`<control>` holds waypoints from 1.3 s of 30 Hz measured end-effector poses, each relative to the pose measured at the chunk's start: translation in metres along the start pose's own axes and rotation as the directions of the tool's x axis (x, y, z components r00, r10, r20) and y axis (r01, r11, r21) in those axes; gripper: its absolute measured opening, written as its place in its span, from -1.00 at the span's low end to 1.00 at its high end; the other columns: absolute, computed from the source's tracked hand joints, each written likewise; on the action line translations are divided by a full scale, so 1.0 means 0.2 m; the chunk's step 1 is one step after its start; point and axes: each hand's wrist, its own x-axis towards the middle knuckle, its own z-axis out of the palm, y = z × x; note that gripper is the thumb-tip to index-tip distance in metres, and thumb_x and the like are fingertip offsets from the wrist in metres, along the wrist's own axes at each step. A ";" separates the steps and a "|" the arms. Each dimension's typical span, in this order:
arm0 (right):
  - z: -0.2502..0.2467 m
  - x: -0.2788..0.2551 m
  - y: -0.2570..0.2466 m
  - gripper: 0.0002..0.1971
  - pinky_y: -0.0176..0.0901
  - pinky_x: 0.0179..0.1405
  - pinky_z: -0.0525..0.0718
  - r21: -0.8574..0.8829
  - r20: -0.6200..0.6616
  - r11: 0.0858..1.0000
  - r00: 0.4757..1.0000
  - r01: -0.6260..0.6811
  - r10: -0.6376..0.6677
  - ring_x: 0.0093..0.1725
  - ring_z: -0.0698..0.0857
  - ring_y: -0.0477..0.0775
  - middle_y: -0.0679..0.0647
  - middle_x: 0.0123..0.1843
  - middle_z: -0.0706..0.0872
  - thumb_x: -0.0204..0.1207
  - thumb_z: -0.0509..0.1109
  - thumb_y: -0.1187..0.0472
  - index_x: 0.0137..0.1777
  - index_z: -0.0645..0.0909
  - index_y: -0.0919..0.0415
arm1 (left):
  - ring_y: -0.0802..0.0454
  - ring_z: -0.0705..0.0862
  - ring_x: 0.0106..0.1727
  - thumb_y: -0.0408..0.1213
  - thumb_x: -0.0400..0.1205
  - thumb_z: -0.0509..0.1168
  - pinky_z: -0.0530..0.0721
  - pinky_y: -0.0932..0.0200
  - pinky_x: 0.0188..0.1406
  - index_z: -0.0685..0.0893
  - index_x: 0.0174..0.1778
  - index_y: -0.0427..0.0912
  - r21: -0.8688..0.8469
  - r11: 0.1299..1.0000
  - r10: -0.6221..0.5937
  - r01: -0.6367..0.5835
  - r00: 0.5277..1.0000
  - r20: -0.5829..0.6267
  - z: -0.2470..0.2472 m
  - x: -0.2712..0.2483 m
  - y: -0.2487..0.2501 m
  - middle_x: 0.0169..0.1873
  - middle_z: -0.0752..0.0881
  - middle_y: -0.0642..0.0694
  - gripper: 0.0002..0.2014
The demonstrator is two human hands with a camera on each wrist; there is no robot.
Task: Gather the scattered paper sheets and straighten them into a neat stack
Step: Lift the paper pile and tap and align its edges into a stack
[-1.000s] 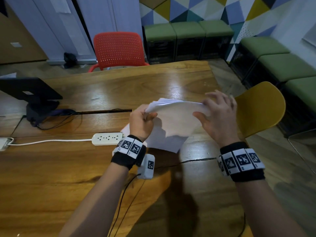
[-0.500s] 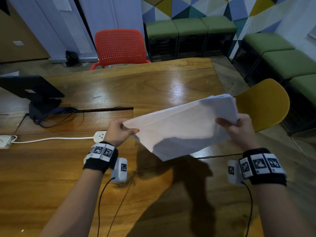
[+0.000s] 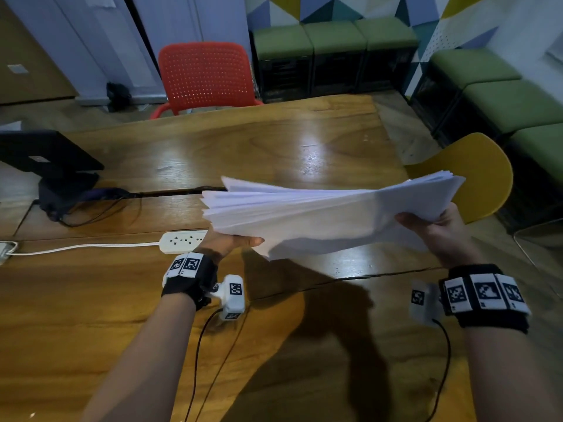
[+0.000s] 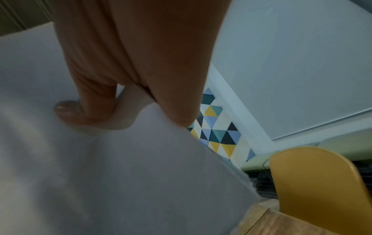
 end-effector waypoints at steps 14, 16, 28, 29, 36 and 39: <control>0.27 0.01 0.11 -0.67 -0.32 -0.16 0.69 0.230 -0.224 0.972 0.975 0.050 0.003 -0.19 0.74 -0.31 -0.23 -0.20 0.81 0.44 0.42 0.54 -0.02 0.64 0.06 | 0.38 0.74 -0.23 -0.46 0.46 0.51 0.72 0.39 -0.20 0.71 -0.05 -0.13 -0.191 0.964 0.113 -0.187 0.932 -0.345 0.13 -0.05 0.06 -0.17 0.76 0.01 -0.77; 0.31 -0.01 0.16 -0.64 -0.38 -0.13 0.70 0.226 -0.185 0.974 0.983 0.030 0.013 -0.08 0.76 -0.30 -0.16 -0.04 0.78 0.47 0.39 0.57 0.10 0.61 0.11 | 0.18 0.76 -0.15 -0.41 0.50 0.48 0.70 0.21 -0.09 0.71 -0.05 -0.19 -0.246 0.959 0.039 -0.142 0.924 -0.381 0.16 -0.05 0.03 -0.16 0.77 -0.07 -0.85; 0.34 0.02 0.37 -0.81 -0.19 0.06 0.69 0.205 -0.145 0.946 0.947 -0.253 0.285 -0.02 0.76 0.00 0.00 -0.08 0.80 0.40 0.52 0.35 -0.05 0.70 0.10 | -0.13 0.67 -0.02 -0.35 0.33 0.50 0.61 0.16 -0.17 0.62 0.26 -0.40 -0.399 0.913 -0.114 -0.087 0.884 -0.454 0.16 0.00 -0.03 -0.06 0.73 -0.17 -0.45; 0.34 0.02 0.36 -0.82 -0.25 0.00 0.72 0.218 -0.136 0.947 0.954 -0.235 0.268 -0.08 0.79 -0.05 -0.03 -0.14 0.83 0.38 0.52 0.35 -0.07 0.70 0.12 | -0.07 0.67 -0.02 -0.31 0.42 0.49 0.58 0.21 -0.18 0.64 0.23 -0.32 -0.428 0.895 -0.098 -0.123 0.883 -0.459 0.16 0.00 -0.01 -0.08 0.74 -0.08 -0.54; 0.27 -0.04 0.38 -0.39 -0.34 -0.17 0.74 0.253 -0.072 0.942 0.967 -0.219 0.244 -0.09 0.81 -0.12 0.05 -0.03 0.80 0.10 0.67 0.05 0.14 0.62 0.26 | 0.01 0.53 0.12 0.24 0.39 0.45 0.42 0.14 0.11 0.47 0.23 0.00 -0.532 0.833 -0.251 -0.151 0.754 -0.607 0.21 -0.01 0.05 0.13 0.55 -0.01 -0.39; 0.25 -0.05 0.39 -0.32 -0.30 -0.09 0.76 0.228 -0.048 0.944 0.966 -0.238 0.255 -0.04 0.80 -0.10 0.00 -0.03 0.79 -0.02 0.71 -0.05 0.12 0.59 0.14 | -0.06 0.65 0.16 0.35 0.21 0.51 0.50 0.24 -0.07 0.45 0.13 0.04 -0.463 0.866 -0.204 -0.187 0.714 -0.670 0.22 0.01 0.03 0.16 0.67 -0.12 -0.28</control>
